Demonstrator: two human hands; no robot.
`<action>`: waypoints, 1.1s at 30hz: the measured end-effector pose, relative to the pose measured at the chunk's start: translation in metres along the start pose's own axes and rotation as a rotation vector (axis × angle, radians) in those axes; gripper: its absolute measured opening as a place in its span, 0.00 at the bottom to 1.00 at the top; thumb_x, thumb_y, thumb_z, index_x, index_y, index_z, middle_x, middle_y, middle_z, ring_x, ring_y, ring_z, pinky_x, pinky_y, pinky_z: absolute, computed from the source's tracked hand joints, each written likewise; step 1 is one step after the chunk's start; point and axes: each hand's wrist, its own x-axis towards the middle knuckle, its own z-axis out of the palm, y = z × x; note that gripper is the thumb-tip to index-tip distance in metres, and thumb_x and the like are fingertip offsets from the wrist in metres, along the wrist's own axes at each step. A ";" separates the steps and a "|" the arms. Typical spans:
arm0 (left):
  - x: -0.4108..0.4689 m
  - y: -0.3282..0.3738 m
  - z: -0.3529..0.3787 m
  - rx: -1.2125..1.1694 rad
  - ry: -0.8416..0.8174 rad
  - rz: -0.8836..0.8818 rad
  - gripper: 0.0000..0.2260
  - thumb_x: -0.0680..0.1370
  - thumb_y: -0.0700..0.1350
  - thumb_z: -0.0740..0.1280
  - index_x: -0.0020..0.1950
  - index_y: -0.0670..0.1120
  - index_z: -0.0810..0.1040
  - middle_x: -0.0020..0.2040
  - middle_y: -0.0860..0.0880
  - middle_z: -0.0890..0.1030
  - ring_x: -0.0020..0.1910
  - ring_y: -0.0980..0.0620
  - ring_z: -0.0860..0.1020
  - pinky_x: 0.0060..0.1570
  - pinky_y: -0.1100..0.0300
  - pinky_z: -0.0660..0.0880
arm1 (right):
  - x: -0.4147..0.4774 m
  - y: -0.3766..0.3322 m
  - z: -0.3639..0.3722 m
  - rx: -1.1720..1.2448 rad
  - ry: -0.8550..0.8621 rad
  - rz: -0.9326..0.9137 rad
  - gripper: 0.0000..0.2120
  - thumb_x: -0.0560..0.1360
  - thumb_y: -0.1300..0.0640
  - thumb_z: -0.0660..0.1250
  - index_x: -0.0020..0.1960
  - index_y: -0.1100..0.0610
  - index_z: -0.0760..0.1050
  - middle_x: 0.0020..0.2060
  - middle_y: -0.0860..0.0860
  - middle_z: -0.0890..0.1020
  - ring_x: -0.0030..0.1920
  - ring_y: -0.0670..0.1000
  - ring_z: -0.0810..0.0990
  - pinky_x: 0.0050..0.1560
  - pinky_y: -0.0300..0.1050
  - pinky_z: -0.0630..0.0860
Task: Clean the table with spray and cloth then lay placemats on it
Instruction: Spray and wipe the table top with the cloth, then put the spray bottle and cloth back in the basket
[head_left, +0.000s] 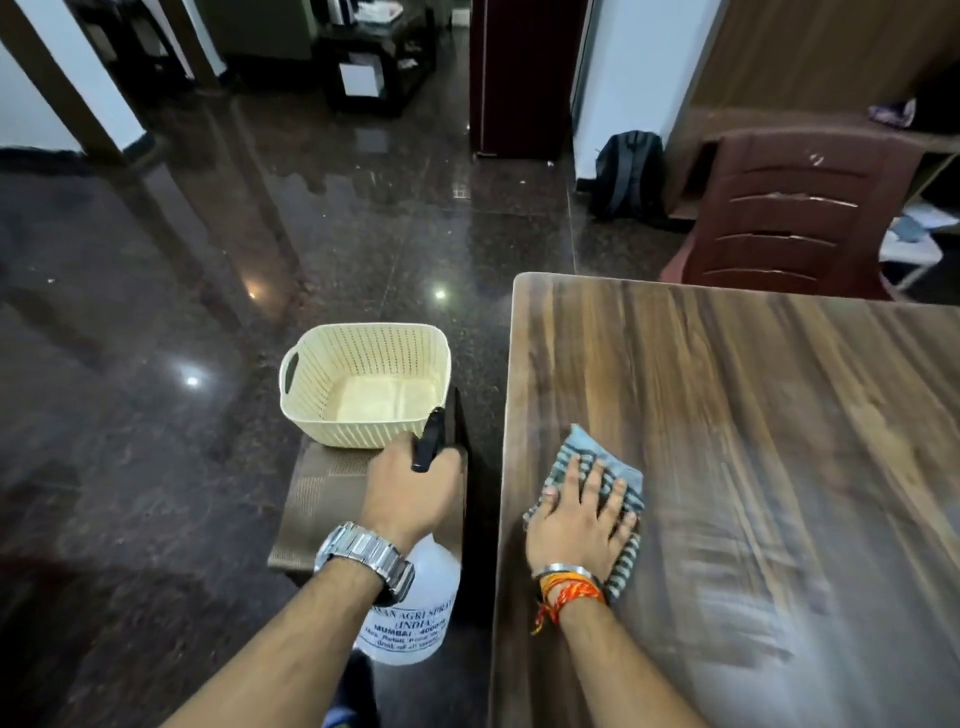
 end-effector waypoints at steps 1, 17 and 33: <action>0.015 -0.003 -0.005 -0.002 -0.004 0.002 0.11 0.77 0.44 0.66 0.37 0.44 0.69 0.34 0.47 0.73 0.33 0.48 0.70 0.31 0.55 0.62 | 0.000 -0.016 0.009 -0.011 0.001 -0.069 0.26 0.73 0.49 0.52 0.70 0.50 0.70 0.70 0.51 0.72 0.71 0.59 0.66 0.69 0.60 0.53; 0.235 -0.040 -0.137 -0.264 0.106 0.133 0.17 0.69 0.51 0.63 0.44 0.37 0.73 0.36 0.44 0.76 0.33 0.47 0.71 0.35 0.52 0.68 | 0.072 -0.243 0.045 0.698 -0.067 0.134 0.22 0.73 0.63 0.67 0.66 0.51 0.71 0.57 0.52 0.79 0.56 0.53 0.79 0.59 0.44 0.74; 0.340 -0.089 -0.068 -0.147 0.098 0.252 0.11 0.75 0.51 0.65 0.43 0.43 0.75 0.35 0.44 0.77 0.34 0.47 0.74 0.35 0.49 0.71 | 0.153 -0.297 0.137 0.453 -0.252 -0.127 0.22 0.69 0.68 0.66 0.62 0.58 0.76 0.57 0.56 0.80 0.59 0.55 0.77 0.63 0.42 0.70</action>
